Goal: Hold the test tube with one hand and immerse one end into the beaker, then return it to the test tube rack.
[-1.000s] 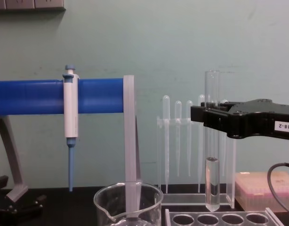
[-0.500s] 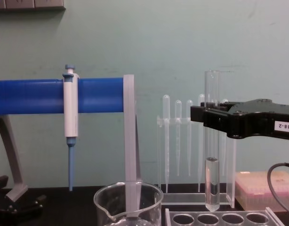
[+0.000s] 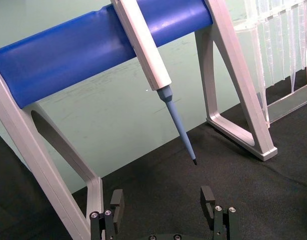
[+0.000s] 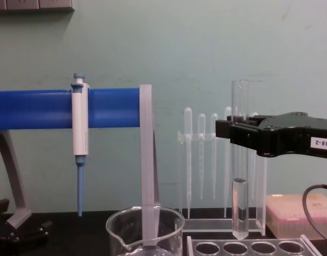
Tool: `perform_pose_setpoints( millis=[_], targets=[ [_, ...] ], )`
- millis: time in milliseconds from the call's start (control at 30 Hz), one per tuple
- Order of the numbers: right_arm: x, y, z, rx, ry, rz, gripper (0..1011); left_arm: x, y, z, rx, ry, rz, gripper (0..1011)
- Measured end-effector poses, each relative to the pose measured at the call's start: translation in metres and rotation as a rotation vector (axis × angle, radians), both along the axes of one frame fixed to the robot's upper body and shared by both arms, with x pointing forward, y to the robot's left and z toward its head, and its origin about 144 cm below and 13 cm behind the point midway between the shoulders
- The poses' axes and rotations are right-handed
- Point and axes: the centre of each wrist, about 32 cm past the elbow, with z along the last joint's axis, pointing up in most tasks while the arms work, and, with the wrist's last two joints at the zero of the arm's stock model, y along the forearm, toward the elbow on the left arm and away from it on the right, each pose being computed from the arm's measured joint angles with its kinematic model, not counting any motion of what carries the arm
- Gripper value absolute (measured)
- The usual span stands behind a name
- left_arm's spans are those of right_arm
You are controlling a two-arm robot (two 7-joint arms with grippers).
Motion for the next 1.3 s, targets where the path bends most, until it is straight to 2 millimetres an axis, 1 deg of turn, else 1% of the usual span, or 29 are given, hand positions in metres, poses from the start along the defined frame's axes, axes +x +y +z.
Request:
perform_pose_setpoints(
  millis=[1300],
  targets=[
    [0.0,0.0,0.0,0.0,0.0,0.0,238,0.0,0.0,0.0,0.0,0.0,0.0,1000]
  ],
)
